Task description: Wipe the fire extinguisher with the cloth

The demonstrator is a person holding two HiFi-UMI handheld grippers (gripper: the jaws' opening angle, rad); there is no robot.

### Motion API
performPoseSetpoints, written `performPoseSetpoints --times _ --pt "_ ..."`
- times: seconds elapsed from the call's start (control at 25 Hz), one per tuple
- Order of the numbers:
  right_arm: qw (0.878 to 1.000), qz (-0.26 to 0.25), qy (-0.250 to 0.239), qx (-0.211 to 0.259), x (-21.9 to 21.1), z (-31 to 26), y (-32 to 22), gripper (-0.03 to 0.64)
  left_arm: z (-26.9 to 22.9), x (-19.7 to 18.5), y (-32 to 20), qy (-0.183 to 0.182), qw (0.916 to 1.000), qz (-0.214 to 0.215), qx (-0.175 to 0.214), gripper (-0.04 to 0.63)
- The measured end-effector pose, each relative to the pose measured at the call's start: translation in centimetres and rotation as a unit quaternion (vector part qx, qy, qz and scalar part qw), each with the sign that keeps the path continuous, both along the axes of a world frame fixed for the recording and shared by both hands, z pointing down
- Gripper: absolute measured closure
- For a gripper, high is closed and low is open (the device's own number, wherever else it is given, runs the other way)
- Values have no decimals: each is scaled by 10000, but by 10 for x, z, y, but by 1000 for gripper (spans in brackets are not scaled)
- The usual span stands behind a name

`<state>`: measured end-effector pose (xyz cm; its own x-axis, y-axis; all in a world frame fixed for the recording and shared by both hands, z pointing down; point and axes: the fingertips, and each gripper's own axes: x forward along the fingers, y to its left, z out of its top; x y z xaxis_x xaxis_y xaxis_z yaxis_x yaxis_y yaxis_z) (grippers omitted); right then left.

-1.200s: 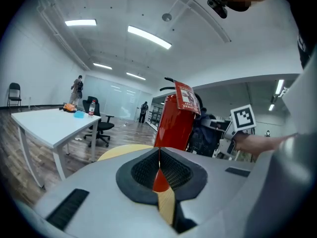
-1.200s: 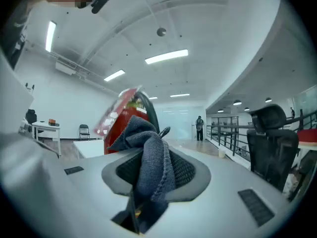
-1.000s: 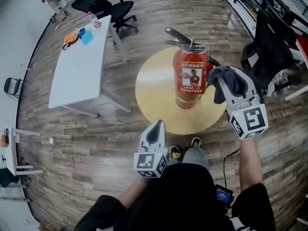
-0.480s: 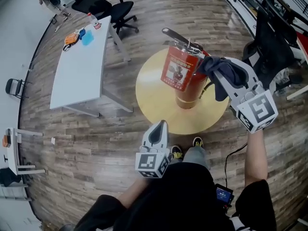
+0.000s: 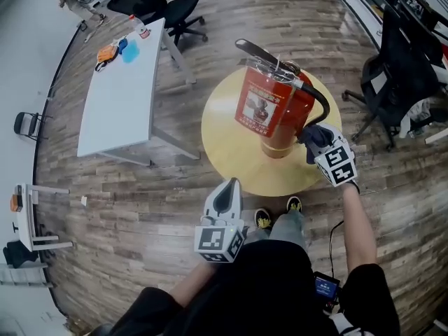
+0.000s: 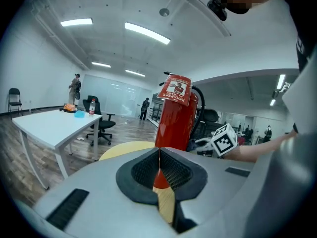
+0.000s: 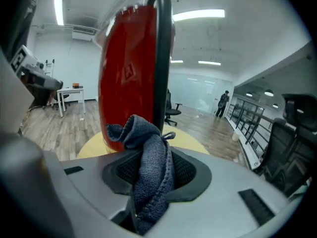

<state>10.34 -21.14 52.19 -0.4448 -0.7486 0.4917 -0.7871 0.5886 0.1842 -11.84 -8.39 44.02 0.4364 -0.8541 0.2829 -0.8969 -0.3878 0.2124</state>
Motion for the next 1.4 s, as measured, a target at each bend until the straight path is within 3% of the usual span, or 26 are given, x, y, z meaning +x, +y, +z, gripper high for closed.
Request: performPoseSetpoints --times 0.16,0.32,0.48,0.64,0.76,0.84,0.96,1.2,1.32,1.4 --pt "9978 73 -475 -452 1 63 -7 476 1 -8 -2 -82 9999 -131 -27 572" --pt "9938 150 116 -1093 -6 139 4 477 10 -19 -1 -130 9993 -338 -129 572" --pt "9915 767 -166 -1040 -13 143 10 479 12 -24 -1 -168 9989 -412 -142 572" --pt "9932 1023 -543 -97 -23 69 24 479 14 -20 -3 -113 9993 -336 -120 572" --pt "9917 709 -689 823 -44 -19 38 480 14 -10 -4 -46 9997 -209 -78 572" --pt "9837 374 -752 1591 -62 -89 46 480 10 -2 -5 0 9999 -103 -22 572" --pt "9619 200 -862 2586 -74 -184 55 480 0 7 -5 89 9999 34 96 572" --pt "9533 279 85 3005 -84 -260 51 479 -11 13 -4 223 9994 132 236 572" --pt "9558 344 665 2845 -105 -262 35 479 -14 13 -2 252 9992 126 286 571" --pt "9470 294 1124 2996 -126 -259 28 479 -15 10 -1 251 9992 108 308 572"
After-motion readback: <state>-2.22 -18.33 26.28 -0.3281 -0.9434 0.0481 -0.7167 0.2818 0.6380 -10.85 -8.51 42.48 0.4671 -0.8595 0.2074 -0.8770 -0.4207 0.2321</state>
